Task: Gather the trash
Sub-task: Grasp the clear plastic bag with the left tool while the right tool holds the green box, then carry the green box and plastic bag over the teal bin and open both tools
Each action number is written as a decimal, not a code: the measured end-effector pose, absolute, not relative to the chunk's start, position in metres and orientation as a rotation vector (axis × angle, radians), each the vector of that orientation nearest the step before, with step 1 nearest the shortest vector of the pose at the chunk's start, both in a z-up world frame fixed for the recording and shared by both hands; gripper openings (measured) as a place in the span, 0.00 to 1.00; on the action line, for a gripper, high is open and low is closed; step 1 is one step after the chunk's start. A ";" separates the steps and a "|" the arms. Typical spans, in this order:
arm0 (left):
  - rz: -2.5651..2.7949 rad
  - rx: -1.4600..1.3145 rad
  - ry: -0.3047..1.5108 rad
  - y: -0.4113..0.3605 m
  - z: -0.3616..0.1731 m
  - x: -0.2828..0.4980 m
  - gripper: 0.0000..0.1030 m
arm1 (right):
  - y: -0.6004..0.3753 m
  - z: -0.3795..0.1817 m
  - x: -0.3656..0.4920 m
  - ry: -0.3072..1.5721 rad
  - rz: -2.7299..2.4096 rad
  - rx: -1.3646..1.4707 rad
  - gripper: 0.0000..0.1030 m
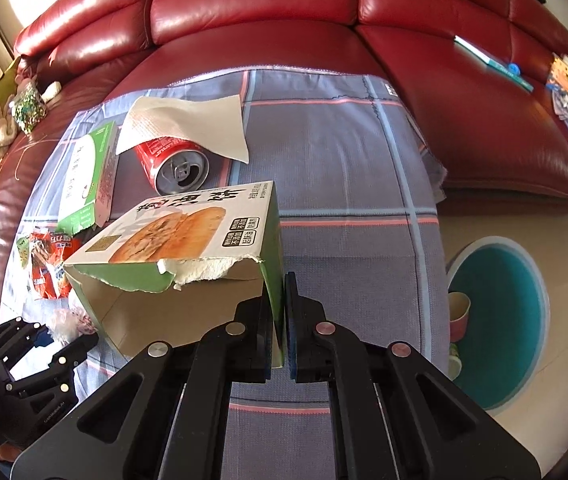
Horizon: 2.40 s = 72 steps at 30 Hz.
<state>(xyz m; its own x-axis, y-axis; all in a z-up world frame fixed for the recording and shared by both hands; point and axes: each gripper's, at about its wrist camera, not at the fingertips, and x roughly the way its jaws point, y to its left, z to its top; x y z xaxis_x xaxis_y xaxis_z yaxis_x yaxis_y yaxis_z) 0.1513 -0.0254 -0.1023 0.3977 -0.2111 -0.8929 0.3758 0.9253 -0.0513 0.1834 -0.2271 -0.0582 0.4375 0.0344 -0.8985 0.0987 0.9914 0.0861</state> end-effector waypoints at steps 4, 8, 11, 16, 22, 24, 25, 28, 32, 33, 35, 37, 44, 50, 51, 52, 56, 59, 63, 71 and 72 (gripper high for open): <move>-0.361 0.126 1.085 -0.027 -0.091 0.148 0.26 | -0.234 -0.053 0.176 1.105 -0.039 0.145 0.06; -0.342 0.090 1.068 -0.027 -0.079 0.145 0.26 | -0.243 -0.046 0.168 1.088 -0.044 0.150 0.06; -0.343 0.089 1.057 -0.032 -0.071 0.143 0.27 | -0.253 -0.040 0.161 1.071 -0.055 0.163 0.06; -0.361 0.097 1.026 -0.050 -0.053 0.135 0.27 | -0.276 -0.030 0.146 1.047 -0.084 0.200 0.06; -0.379 0.098 0.999 -0.072 -0.035 0.126 0.27 | -0.304 -0.021 0.123 1.023 -0.117 0.226 0.06; -0.387 0.100 0.991 -0.080 -0.030 0.123 0.27 | -0.315 -0.018 0.114 1.012 -0.130 0.232 0.06; -0.394 0.103 0.986 -0.086 -0.028 0.120 0.27 | -0.322 -0.016 0.108 1.006 -0.138 0.240 0.06; -0.416 0.124 0.975 -0.104 -0.021 0.113 0.27 | -0.340 -0.010 0.093 0.987 -0.161 0.257 0.06; -0.458 0.151 0.953 -0.130 -0.008 0.102 0.27 | -0.368 -0.001 0.073 0.961 -0.195 0.279 0.06; -0.471 0.159 0.946 -0.136 -0.005 0.100 0.28 | -0.375 0.000 0.068 0.958 -0.200 0.280 0.06; -0.492 0.172 0.935 -0.149 0.001 0.096 0.28 | -0.390 0.003 0.057 0.948 -0.223 0.291 0.06; -0.516 0.188 0.931 -0.163 0.006 0.092 0.28 | -0.404 0.005 0.048 0.941 -0.244 0.304 0.06; -0.599 0.234 0.925 -0.215 0.014 0.081 0.28 | -0.455 0.000 0.014 0.928 -0.329 0.356 0.06; -0.657 0.247 0.937 -0.257 0.010 0.076 0.28 | -0.490 -0.015 -0.007 0.958 -0.381 0.378 0.06; -0.667 0.243 0.946 -0.264 0.007 0.076 0.28 | -0.494 -0.017 -0.009 0.963 -0.387 0.380 0.06; -0.674 0.241 0.952 -0.269 0.005 0.077 0.28 | -0.499 -0.020 -0.012 0.967 -0.395 0.381 0.06; -0.697 0.247 0.975 -0.292 -0.005 0.077 0.28 | -0.513 -0.026 -0.018 0.974 -0.409 0.395 0.06; -0.708 0.256 0.981 -0.306 -0.011 0.077 0.28 | -0.521 -0.032 -0.020 0.979 -0.414 0.403 0.06; -0.717 0.263 1.001 -0.323 -0.022 0.081 0.28 | -0.530 -0.039 -0.017 0.989 -0.417 0.415 0.06; -0.722 0.282 1.044 -0.338 -0.044 0.092 0.28 | -0.541 -0.062 -0.004 1.026 -0.423 0.432 0.06; -0.720 0.283 1.050 -0.340 -0.047 0.094 0.28 | -0.542 -0.064 -0.003 1.031 -0.421 0.434 0.06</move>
